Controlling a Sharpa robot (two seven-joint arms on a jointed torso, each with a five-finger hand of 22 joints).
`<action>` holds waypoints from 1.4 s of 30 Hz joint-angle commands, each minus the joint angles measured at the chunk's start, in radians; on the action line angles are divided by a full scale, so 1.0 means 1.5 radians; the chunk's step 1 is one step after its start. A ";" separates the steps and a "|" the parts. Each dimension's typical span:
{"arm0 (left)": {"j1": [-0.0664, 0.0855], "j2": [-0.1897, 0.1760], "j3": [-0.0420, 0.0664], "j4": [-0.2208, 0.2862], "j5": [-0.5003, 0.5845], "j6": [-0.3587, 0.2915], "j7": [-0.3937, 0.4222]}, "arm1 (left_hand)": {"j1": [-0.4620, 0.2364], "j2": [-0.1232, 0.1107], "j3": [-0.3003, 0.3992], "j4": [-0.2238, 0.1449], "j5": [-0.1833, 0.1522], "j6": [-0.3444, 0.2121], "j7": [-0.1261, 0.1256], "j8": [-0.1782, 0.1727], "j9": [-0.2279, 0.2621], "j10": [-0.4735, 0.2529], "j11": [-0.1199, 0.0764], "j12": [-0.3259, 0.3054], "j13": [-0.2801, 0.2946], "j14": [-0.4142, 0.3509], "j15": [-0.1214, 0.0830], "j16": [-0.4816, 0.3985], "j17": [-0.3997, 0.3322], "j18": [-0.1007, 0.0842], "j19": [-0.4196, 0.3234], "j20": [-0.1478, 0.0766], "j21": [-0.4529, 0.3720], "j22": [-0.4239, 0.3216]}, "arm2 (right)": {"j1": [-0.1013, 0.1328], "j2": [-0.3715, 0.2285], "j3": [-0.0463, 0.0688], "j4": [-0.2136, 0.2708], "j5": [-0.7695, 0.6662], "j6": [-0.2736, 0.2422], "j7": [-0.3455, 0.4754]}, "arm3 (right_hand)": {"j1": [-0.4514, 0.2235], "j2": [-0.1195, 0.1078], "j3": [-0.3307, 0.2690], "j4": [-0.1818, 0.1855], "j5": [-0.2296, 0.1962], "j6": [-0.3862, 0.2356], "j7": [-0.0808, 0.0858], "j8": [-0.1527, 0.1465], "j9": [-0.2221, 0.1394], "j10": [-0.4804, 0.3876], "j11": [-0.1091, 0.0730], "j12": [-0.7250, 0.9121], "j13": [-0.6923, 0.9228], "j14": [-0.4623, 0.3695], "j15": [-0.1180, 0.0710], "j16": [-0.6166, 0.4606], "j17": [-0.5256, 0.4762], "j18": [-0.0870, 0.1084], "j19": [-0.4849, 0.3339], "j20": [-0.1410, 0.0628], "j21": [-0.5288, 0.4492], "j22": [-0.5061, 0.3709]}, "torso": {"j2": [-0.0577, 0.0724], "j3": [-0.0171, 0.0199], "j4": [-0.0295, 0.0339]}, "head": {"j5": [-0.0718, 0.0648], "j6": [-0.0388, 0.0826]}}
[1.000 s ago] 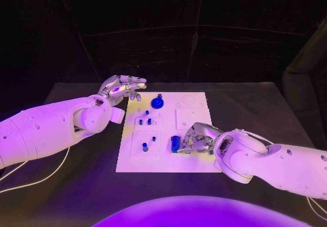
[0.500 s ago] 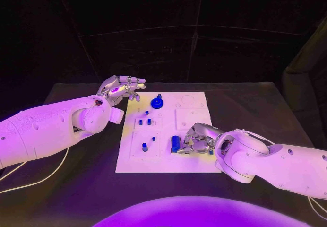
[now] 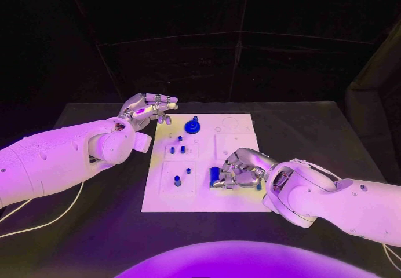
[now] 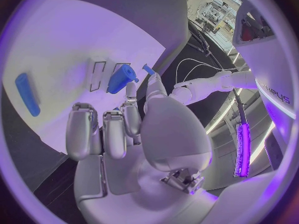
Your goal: Assemble the parts on the task board
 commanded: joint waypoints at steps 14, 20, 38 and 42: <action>0.001 0.003 0.000 0.000 0.001 0.009 0.002 | 0.003 0.001 -0.001 -0.005 0.002 -0.005 0.001 0.004 0.000 -0.006 0.000 0.003 0.001 -0.005 -0.001 -0.004 -0.001 0.004 -0.004 0.002 -0.002 -0.001 | 0.001 0.035 0.000 -0.026 -0.086 0.034 -0.032 | 0.129 0.062 0.059 -0.086 -0.046 -0.004 0.012 -0.061 -0.026 -0.003 0.010 -0.014 -0.006 0.048 0.005 0.002 0.068 -0.007 0.003 0.004 0.007 0.008 | 0.001 -0.0012 0.0014 | 0.002 -0.003; 0.001 0.002 0.000 0.000 0.001 0.009 0.001 | 0.003 0.001 -0.001 -0.005 0.002 -0.005 0.001 0.004 0.000 -0.006 0.000 0.003 0.001 -0.005 -0.001 -0.004 -0.001 0.004 -0.004 0.002 -0.002 -0.001 | 0.001 0.041 0.000 -0.030 -0.140 0.064 -0.025 | 0.147 0.049 0.074 -0.117 -0.044 0.003 0.021 -0.095 -0.040 -0.002 0.018 -0.013 -0.002 0.049 0.012 0.004 0.074 -0.008 0.004 0.010 0.010 0.015 | 0.000 -0.0009 0.0003 | 0.004 -0.005; 0.001 0.002 0.000 -0.001 0.001 0.009 0.001 | 0.004 0.001 0.000 -0.006 0.002 -0.005 0.001 0.004 0.000 -0.007 0.000 0.004 0.001 -0.005 -0.001 -0.004 -0.001 0.004 -0.004 0.002 -0.002 -0.001 | 0.001 0.049 0.000 -0.040 -0.226 0.081 -0.020 | 0.142 0.071 0.119 -0.144 -0.048 0.056 0.013 -0.117 -0.048 0.009 0.013 0.004 0.016 0.051 0.009 0.009 0.085 -0.008 0.005 0.010 0.013 0.021 | 0.000 -0.0005 0.0006 | 0.002 -0.006; 0.001 0.001 0.000 -0.001 0.001 0.009 0.001 | 0.004 0.001 0.000 -0.006 0.002 -0.005 0.001 0.004 0.000 -0.007 0.000 0.004 0.001 -0.005 -0.001 -0.004 -0.001 0.004 -0.004 0.002 -0.002 -0.001 | 0.001 0.048 0.000 -0.043 -0.222 0.079 -0.006 | 0.139 0.072 0.122 -0.145 -0.050 0.059 0.012 -0.119 -0.048 0.011 0.012 0.007 0.018 0.051 0.008 0.012 0.088 -0.009 0.006 0.010 0.013 0.023 | 0.001 -0.0005 0.0006 | 0.002 -0.006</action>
